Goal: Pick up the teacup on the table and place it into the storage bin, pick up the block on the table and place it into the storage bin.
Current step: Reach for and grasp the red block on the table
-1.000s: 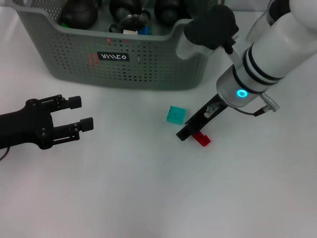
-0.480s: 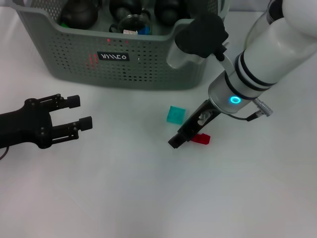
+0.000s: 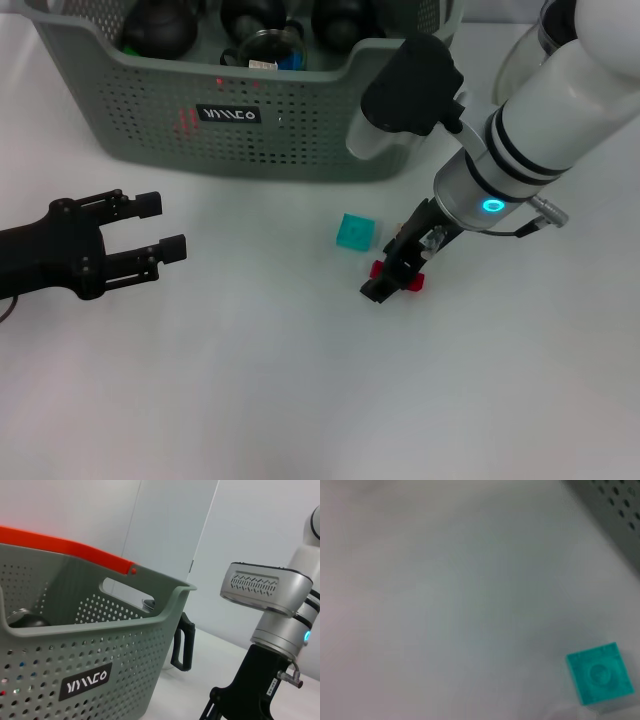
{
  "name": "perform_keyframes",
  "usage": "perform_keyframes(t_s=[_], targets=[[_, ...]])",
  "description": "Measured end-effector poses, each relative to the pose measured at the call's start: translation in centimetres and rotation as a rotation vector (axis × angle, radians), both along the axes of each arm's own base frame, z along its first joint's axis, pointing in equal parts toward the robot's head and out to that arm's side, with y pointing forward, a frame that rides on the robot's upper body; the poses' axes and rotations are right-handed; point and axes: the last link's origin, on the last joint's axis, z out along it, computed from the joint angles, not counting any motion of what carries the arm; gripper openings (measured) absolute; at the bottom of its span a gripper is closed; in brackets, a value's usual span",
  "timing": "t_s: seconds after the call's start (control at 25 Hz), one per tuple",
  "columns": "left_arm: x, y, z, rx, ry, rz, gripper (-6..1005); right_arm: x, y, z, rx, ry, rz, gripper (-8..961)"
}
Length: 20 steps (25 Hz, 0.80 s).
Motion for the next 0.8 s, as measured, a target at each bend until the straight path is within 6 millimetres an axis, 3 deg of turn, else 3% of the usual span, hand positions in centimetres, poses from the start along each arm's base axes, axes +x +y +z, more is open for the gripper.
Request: perform_keyframes(t_s=[0.32,0.8], targets=[[0.06,-0.08,-0.10,-0.003,-0.005,-0.001,726,0.39,0.27,0.02,-0.019,-0.067,0.107,669],[0.12,-0.12,-0.31,-0.006,-0.008,0.002,726,-0.21,0.18,-0.15,-0.029,-0.057,0.128,548]])
